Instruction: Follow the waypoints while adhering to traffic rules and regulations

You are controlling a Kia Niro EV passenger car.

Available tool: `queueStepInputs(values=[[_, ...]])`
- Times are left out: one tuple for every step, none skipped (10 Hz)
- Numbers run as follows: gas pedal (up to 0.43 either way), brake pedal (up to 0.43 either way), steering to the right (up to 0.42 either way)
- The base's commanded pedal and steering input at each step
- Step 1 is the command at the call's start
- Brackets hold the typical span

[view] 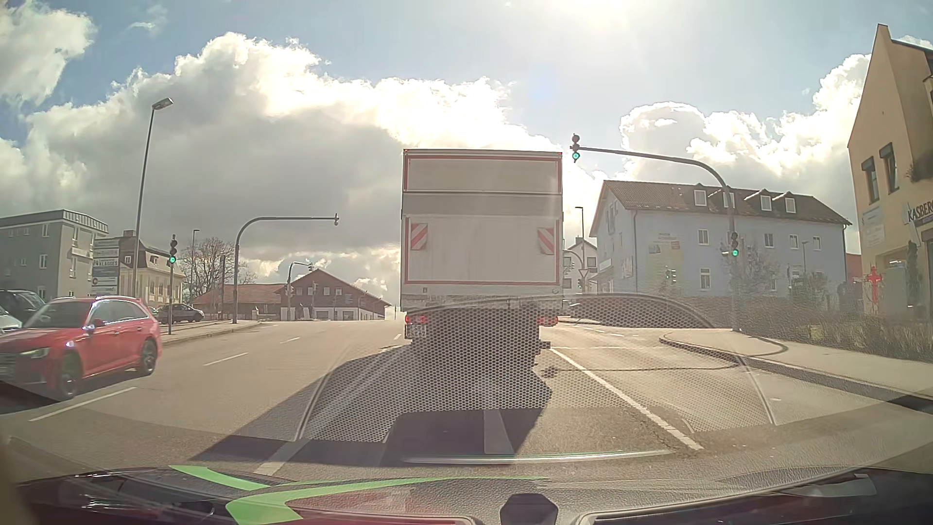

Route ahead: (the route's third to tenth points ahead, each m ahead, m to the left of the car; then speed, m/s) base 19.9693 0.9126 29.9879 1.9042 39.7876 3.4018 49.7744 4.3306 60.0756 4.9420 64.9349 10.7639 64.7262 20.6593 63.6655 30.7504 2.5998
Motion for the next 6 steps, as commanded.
queueStepInputs(values=[[0.13, 0.0, -0.017], [0.13, 0.0, -0.017], [0.13, 0.0, -0.017], [0.13, 0.0, -0.014], [0.11, 0.0, -0.014], [0.079, 0.0, -0.014]])
